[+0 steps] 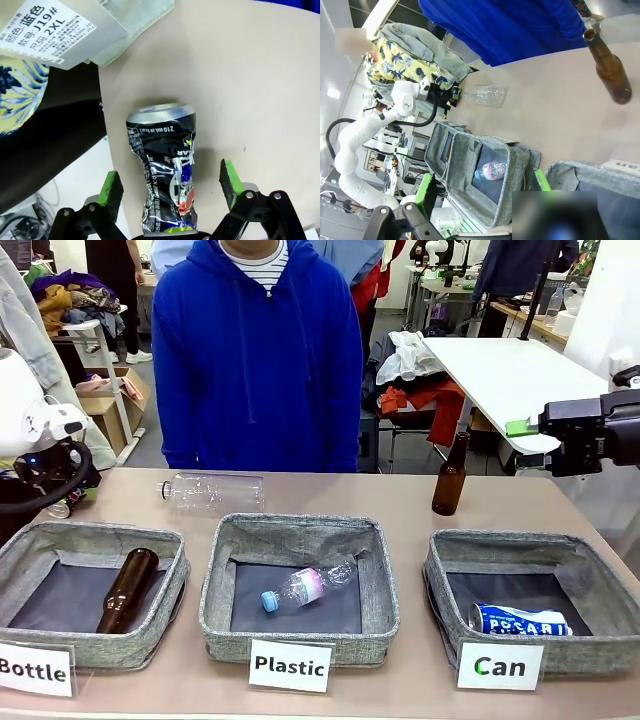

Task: Sort the can waste into the basket.
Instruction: Pick up the can waste from the table and place it in the right Fabric basket.

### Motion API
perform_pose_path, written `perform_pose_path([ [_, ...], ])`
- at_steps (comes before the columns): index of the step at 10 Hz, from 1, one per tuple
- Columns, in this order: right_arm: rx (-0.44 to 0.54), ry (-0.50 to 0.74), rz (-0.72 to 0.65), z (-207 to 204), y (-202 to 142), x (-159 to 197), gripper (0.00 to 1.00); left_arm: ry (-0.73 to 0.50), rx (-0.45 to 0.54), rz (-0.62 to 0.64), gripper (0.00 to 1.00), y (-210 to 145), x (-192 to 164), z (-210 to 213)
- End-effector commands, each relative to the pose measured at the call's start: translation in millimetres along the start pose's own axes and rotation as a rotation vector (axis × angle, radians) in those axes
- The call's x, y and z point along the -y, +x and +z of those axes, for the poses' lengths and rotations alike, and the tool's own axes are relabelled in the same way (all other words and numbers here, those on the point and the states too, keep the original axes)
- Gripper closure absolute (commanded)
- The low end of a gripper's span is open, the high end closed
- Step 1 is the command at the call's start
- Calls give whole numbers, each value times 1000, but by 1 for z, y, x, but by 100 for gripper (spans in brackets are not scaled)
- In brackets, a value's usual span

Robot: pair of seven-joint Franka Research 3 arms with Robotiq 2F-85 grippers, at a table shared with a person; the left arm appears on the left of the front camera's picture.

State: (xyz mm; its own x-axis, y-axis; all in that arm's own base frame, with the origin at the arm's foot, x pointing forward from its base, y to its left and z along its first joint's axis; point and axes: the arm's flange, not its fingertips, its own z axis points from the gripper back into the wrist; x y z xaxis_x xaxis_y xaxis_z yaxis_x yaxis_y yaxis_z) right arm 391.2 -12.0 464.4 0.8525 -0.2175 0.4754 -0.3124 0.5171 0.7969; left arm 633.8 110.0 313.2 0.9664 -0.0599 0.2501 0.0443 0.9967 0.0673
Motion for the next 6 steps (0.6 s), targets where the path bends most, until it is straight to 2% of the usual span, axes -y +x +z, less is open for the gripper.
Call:
perform_pose_path([
  [1,-8,4,11,1,2,-1,0,-3,-18,-3,0,7,-6,0],
  [2,-8,4,11,1,2,-1,0,12,-25,-10,59,8,-8,-2],
  [3,-8,4,11,1,2,-1,0,14,-32,-18,60,8,-7,-2],
  [4,-8,4,11,1,2,-1,0,20,-32,-20,100,8,-4,-2],
  [6,-8,4,11,1,2,-1,0,22,-32,-25,100,8,-2,-1],
])
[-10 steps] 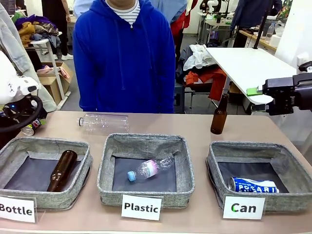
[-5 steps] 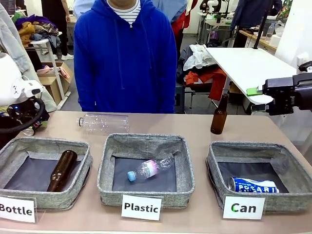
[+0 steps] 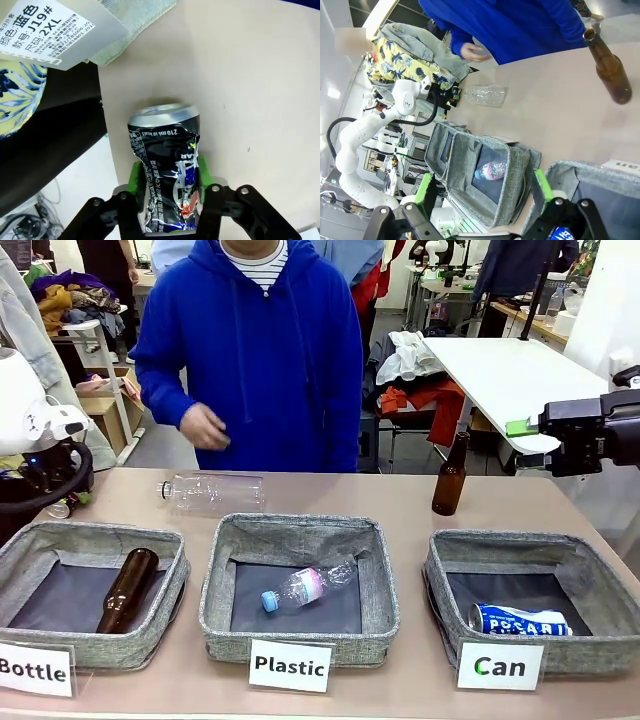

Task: Sort the can waste into the basket.
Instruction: Pick up the can waste from the table and place it in the right Fabric basket.

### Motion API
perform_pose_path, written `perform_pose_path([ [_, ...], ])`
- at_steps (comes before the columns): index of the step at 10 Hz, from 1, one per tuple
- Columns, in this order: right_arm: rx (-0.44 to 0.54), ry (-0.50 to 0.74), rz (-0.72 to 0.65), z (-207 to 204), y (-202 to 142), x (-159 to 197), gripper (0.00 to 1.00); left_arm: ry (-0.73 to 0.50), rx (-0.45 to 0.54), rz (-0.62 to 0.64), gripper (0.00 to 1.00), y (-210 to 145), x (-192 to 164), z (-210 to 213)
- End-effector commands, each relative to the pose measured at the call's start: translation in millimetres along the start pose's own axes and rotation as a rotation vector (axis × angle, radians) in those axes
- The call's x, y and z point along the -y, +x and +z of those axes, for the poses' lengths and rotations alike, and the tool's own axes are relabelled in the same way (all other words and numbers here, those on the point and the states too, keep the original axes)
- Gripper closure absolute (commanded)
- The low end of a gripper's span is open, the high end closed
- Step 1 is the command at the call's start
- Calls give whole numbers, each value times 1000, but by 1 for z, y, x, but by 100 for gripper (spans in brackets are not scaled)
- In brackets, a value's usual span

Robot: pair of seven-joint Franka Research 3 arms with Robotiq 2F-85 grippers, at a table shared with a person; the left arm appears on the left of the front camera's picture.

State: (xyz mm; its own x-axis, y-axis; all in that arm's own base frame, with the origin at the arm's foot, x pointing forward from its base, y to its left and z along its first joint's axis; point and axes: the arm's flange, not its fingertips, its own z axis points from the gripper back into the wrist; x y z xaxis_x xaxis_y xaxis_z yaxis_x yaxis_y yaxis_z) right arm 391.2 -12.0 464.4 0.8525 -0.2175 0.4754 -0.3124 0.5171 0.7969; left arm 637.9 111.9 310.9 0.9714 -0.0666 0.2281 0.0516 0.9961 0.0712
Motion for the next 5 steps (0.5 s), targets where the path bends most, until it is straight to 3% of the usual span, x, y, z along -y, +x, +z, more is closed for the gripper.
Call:
perform_pose_path([
  [1,-8,4,11,1,2,-1,0,20,-11,-14,88,4,-1,5],
  [2,-8,4,11,1,2,-1,0,10,0,-20,97,2,-4,13],
  [5,-8,4,11,1,2,-1,0,-46,97,-81,100,-16,-19,62],
])
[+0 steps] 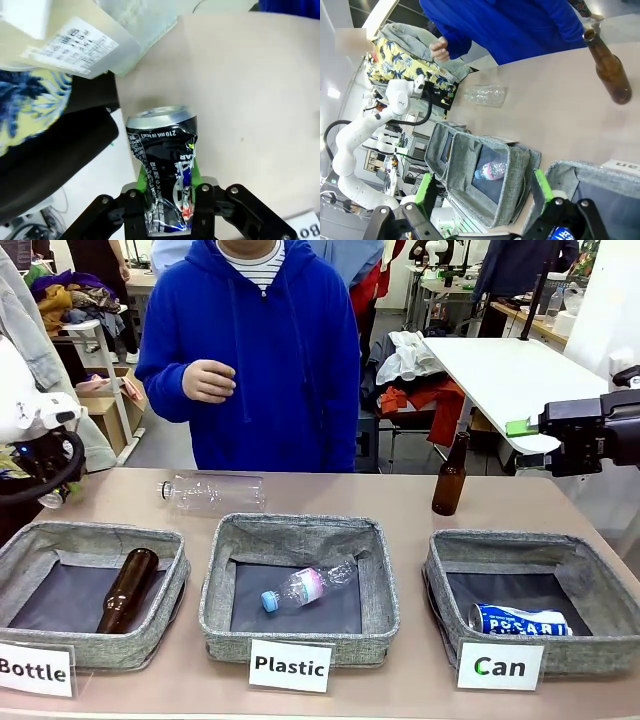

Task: Sort the can waste into the basket.
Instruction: Pick up the can waste from the table and place it in the right Fabric basket.

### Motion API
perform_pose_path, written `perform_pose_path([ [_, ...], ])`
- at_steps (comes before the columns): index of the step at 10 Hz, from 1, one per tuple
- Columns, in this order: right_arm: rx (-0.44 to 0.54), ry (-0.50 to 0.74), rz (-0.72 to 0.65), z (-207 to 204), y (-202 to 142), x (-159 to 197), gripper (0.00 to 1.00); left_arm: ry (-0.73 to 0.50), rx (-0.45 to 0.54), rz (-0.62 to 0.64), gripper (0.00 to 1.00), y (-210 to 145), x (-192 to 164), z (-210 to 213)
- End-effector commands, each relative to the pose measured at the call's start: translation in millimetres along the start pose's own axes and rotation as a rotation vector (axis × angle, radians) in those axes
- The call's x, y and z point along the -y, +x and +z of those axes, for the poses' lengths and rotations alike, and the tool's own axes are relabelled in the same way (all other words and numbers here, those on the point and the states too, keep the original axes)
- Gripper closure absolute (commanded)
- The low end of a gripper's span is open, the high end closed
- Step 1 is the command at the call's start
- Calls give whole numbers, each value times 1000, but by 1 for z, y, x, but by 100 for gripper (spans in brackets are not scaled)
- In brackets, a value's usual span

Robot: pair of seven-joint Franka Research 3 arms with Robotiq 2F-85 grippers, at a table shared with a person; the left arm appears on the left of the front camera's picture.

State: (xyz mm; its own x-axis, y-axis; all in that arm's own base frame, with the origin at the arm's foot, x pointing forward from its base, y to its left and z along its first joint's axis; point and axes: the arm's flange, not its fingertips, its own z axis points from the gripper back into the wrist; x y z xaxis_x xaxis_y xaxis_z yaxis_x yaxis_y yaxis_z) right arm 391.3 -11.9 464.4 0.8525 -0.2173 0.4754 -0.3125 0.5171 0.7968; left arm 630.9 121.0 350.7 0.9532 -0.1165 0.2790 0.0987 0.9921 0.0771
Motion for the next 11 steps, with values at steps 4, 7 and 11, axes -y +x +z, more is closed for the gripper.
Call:
perform_pose_path([
  [4,-8,4,11,1,2,-1,0,-220,232,-412,100,-114,-7,174],
  [7,-8,4,11,1,2,-1,0,-334,131,-826,100,-191,0,189],
  [11,-8,4,11,1,2,-1,0,-400,148,-798,100,-203,13,191],
])
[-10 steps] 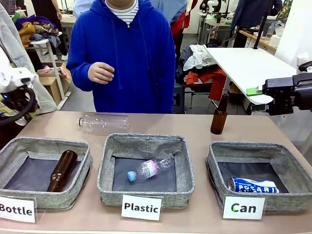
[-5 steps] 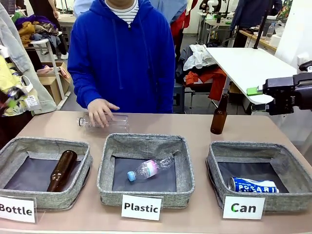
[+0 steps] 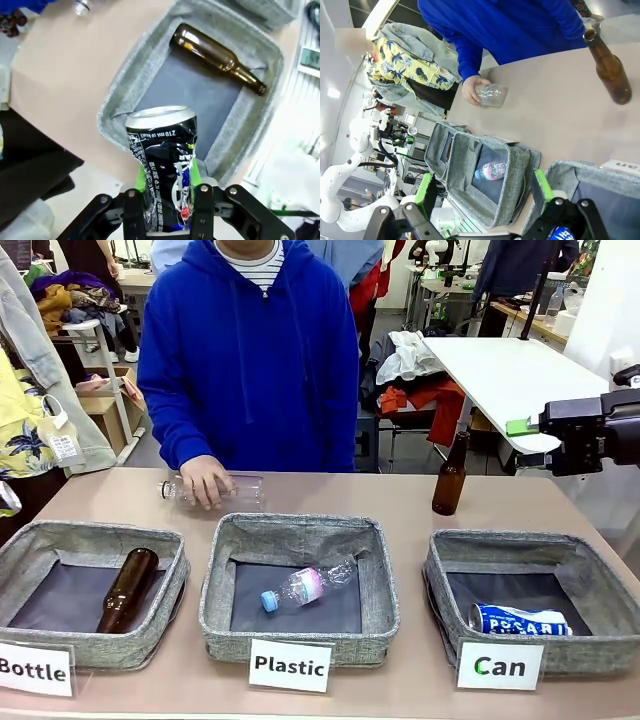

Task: Sort the can waste into the basket.
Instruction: Pick up the can waste from the table and place it in the right Fabric basket.

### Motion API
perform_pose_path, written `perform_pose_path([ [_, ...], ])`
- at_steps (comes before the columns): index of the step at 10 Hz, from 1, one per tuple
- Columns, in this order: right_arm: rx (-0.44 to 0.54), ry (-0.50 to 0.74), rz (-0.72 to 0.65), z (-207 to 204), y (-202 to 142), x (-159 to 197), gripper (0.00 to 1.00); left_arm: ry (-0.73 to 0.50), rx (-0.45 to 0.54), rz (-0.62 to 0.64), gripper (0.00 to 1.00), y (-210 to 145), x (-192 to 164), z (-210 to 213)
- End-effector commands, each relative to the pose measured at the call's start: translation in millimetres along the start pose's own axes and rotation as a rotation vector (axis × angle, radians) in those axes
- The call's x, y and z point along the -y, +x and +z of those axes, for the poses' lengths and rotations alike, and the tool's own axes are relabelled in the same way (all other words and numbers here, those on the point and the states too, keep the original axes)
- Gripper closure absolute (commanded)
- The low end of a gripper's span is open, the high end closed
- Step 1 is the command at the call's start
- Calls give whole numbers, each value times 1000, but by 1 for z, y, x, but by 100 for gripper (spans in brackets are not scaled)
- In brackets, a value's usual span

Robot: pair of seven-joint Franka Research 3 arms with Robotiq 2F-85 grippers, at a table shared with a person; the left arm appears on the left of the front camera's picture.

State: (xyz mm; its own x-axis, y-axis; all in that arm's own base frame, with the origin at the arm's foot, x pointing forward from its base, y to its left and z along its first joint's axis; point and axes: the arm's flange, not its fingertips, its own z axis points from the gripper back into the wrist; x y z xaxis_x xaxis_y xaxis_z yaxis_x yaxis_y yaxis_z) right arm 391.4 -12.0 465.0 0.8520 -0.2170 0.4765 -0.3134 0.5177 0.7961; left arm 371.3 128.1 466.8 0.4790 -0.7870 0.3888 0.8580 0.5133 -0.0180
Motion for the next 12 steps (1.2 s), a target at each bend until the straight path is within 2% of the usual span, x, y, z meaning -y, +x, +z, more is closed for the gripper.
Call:
perform_pose_path([
  [1,-8,5,10,1,2,0,0,7,22,47,100,12,-6,4],
  [2,-8,5,10,1,2,0,0,7,22,47,100,12,-6,4],
  [3,-8,5,10,1,2,0,0,4,3,18,65,5,-1,2],
  [4,-8,5,10,1,2,0,0,19,44,-49,65,32,11,-1],
  [5,-8,5,10,1,2,0,0,-18,89,-176,65,61,17,0],
  [6,-8,5,10,1,2,0,0,-30,52,-246,65,90,24,-3],
  [7,-8,5,10,1,2,0,0,-14,59,-283,65,101,29,1],
  [8,-8,5,10,1,2,0,0,27,96,-234,65,90,24,11],
  [9,-8,5,10,1,2,0,0,67,141,-172,65,60,15,24],
  [11,-8,5,10,1,2,0,0,117,231,-97,65,-26,21,46],
  [12,-8,5,10,1,2,0,0,136,291,-64,65,-54,27,51],
])
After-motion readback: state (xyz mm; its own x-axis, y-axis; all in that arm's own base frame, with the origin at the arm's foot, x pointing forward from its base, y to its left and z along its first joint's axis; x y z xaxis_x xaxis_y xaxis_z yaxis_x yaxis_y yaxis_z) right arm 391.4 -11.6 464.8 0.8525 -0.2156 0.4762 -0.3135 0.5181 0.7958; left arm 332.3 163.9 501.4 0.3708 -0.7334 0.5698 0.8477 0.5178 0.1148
